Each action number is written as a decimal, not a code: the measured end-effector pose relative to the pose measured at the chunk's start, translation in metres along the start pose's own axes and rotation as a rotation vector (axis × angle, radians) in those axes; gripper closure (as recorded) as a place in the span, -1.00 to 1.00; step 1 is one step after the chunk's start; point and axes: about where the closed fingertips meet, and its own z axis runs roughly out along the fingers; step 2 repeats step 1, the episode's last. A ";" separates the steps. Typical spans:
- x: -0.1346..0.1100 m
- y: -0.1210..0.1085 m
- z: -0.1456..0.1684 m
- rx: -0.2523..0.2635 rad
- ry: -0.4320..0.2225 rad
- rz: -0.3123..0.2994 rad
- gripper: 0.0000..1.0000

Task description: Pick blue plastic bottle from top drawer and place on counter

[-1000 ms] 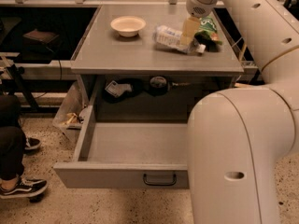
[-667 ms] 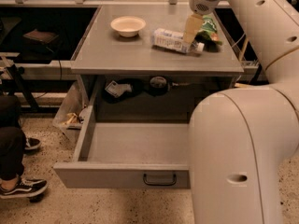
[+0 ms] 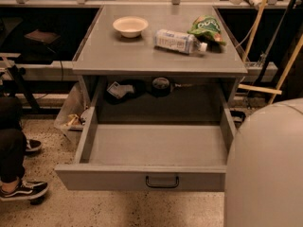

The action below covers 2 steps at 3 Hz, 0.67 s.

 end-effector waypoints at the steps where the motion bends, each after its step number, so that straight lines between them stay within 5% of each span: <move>1: 0.000 0.000 0.001 -0.001 0.000 0.000 -1.00; 2: 0.000 0.000 0.001 -0.001 0.000 0.000 -1.00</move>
Offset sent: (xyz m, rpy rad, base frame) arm 0.0000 0.0000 0.0000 0.0000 0.0000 0.0000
